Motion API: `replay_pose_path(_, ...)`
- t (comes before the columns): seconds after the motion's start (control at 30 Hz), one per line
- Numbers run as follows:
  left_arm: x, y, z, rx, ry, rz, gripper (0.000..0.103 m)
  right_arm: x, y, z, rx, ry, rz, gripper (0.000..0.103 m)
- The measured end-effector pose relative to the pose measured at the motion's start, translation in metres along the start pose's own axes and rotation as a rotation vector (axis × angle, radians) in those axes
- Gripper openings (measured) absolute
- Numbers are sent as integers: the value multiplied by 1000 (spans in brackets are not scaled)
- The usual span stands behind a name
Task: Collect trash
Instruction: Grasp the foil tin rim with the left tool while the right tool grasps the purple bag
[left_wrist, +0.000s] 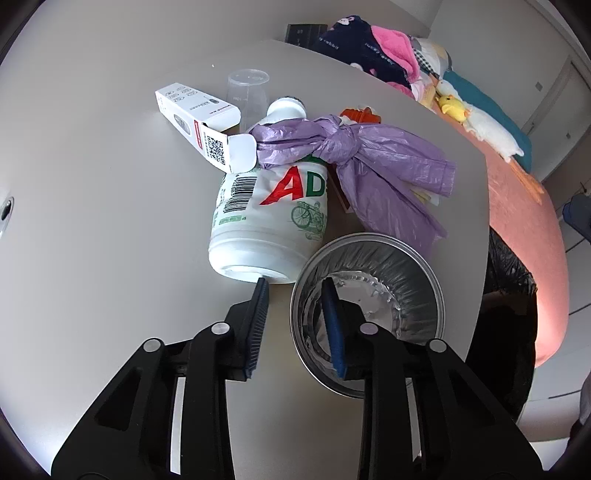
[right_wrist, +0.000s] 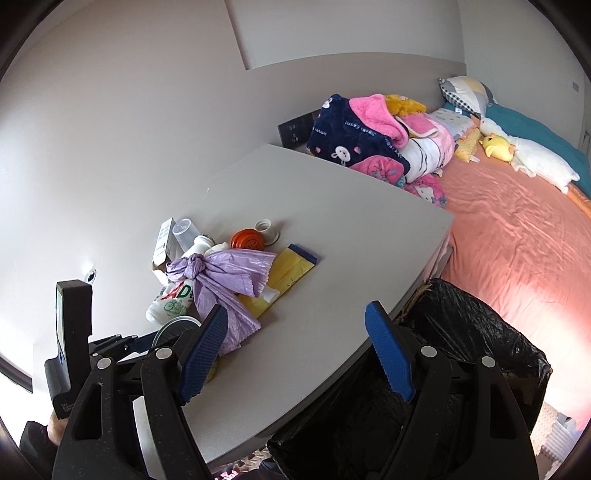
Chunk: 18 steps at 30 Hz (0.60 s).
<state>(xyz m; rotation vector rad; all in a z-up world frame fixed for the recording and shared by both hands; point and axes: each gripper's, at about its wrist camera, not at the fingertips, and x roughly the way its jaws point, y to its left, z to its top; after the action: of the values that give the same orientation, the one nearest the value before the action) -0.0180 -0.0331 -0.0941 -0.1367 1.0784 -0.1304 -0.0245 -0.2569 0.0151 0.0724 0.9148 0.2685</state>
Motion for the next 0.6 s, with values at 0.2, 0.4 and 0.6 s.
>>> replay_pose_path(0.2, -10, 7, -4, -23, -22, -86, 8, 9, 11, 1, -22, 28, 15, 75)
replay_pose_path(0.4, -30, 11, -6, -20, -54, -113, 4, 24, 23, 5, -41, 56, 33, 75)
replay_pose_path(0.6, -26, 18, -6, -15, -23, -115, 3, 38, 33, 9, -49, 76, 48, 74)
